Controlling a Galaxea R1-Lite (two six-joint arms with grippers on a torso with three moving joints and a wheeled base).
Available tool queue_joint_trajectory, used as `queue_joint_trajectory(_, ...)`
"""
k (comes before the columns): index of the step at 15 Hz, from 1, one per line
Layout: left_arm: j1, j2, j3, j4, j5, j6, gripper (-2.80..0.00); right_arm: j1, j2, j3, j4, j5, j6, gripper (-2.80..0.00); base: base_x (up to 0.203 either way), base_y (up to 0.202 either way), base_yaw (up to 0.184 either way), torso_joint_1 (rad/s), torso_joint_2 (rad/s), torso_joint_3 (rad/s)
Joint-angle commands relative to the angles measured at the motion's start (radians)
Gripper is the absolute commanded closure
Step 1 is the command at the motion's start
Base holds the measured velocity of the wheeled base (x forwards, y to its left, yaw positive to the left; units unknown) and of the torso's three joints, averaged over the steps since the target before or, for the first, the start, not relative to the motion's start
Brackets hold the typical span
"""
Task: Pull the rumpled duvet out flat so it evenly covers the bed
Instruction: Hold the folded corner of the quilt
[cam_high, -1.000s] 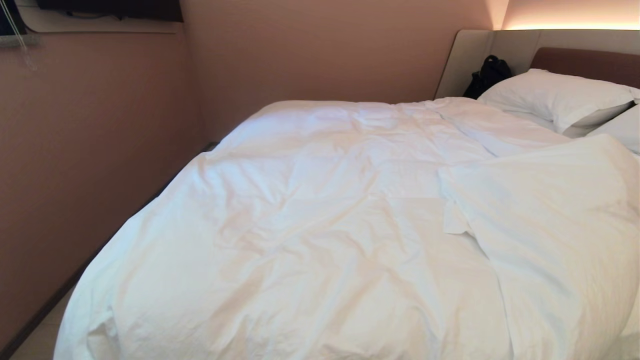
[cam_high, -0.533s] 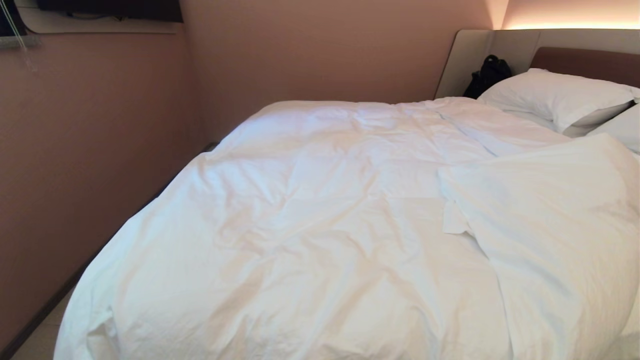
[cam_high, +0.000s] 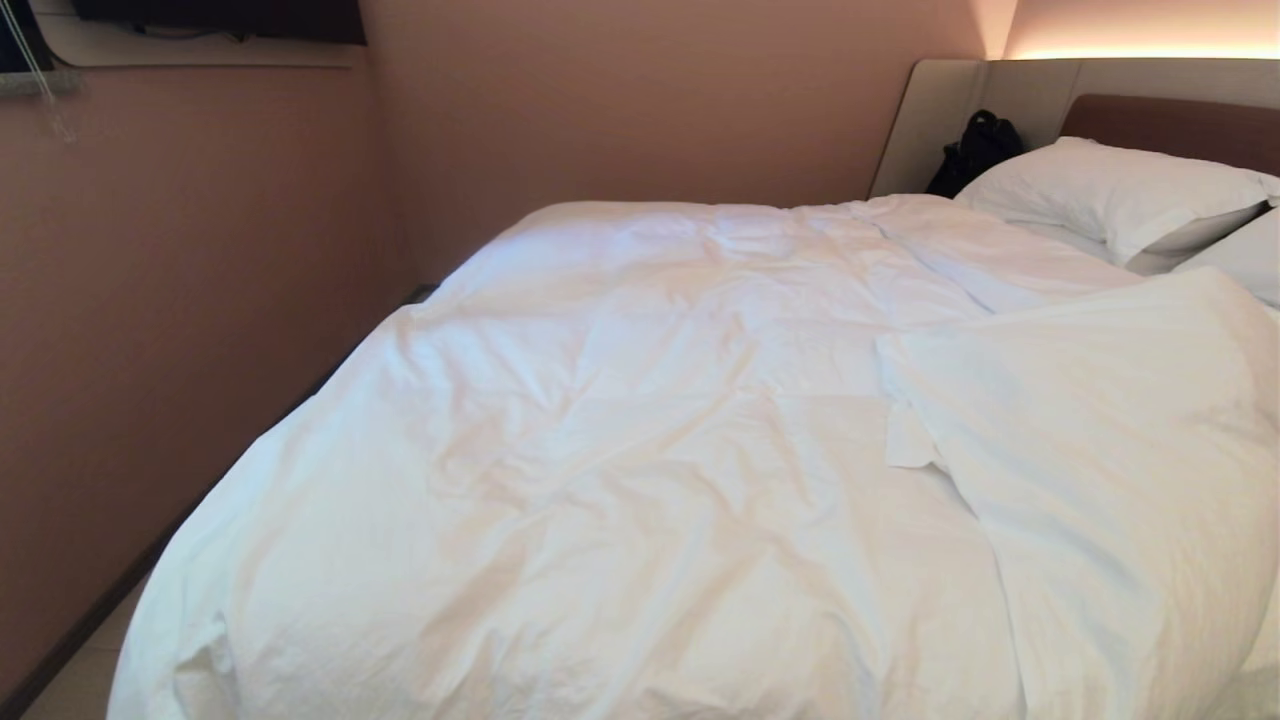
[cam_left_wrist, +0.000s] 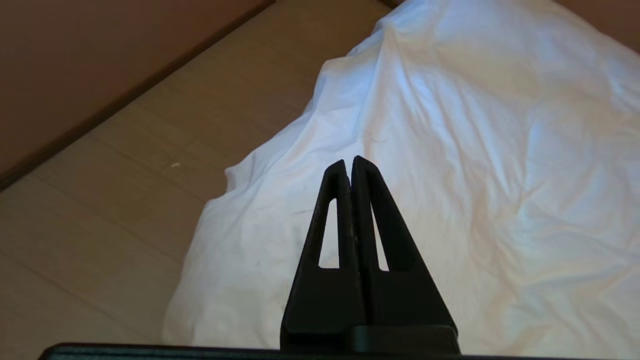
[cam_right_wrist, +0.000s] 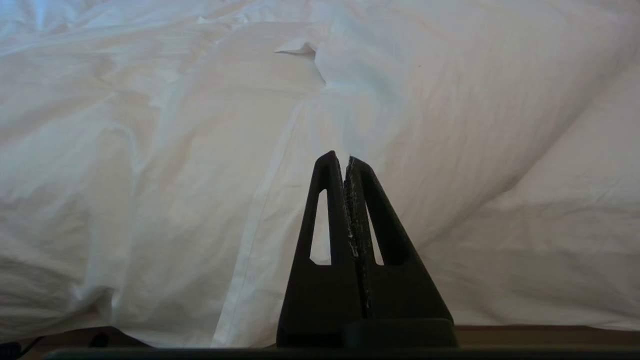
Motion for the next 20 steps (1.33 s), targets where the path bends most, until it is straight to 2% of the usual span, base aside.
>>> queue_joint_trajectory(1, -0.011, -0.063, -0.004, 0.0, -0.007, -0.022, 0.0, 0.0, 0.0, 0.0, 0.0, 0.0, 0.0, 0.0, 0.0, 0.0, 0.0, 0.0, 0.0, 0.0)
queue_joint_trajectory(5, -0.031, -0.199, -0.008, -0.001, -0.001, -0.038, 0.0, 0.0, 0.0, 0.0, 0.0, 0.0, 0.0, 0.0, 0.0, 0.0, 0.0, 0.0, 0.0, 0.0)
queue_joint_trajectory(11, -0.035, -0.312, -0.009, 0.003, 0.009, -0.036, 0.0, 0.0, 0.0, 0.0, 0.0, 0.0, 0.0, 0.0, 0.0, 0.0, 0.0, 0.0, 0.0, 0.0)
queue_joint_trajectory(12, -0.064, -0.358, -0.015, 0.005, 0.01, -0.036, 0.0, 0.0, 0.0, 0.0, 0.0, 0.0, 0.0, 0.0, 0.0, 0.0, 0.0, 0.0, 0.0, 0.0)
queue_joint_trajectory(14, -0.194, -0.404, -0.041, 0.025, 0.045, -0.033, 0.0, 0.0, 0.0, 0.0, 0.0, 0.0, 0.0, 0.0, 0.0, 0.0, 0.0, 0.0, 0.0, 0.0)
queue_joint_trajectory(15, -0.279, -0.416, -0.059, 0.051, 0.103, -0.028, 0.0, 0.0, 0.0, 0.0, 0.0, 0.0, 0.0, 0.0, 0.0, 0.0, 0.0, 0.0, 0.0, 0.0)
queue_joint_trajectory(18, -0.596, -0.439, -0.109, 0.185, 0.389, 0.027, 0.0, 0.0, 0.0, 0.0, 0.0, 0.0, 0.0, 0.0, 0.0, 0.0, 0.0, 0.0, 0.0, 0.0)
queue_joint_trajectory(20, -0.807, -0.481, -0.096, 0.263, 0.575, 0.064, 0.0, 0.0, 0.0, 0.002, 0.0, 0.0, 0.0, 0.0, 0.0, 0.0, 0.0, 0.0, 0.0, 0.0)
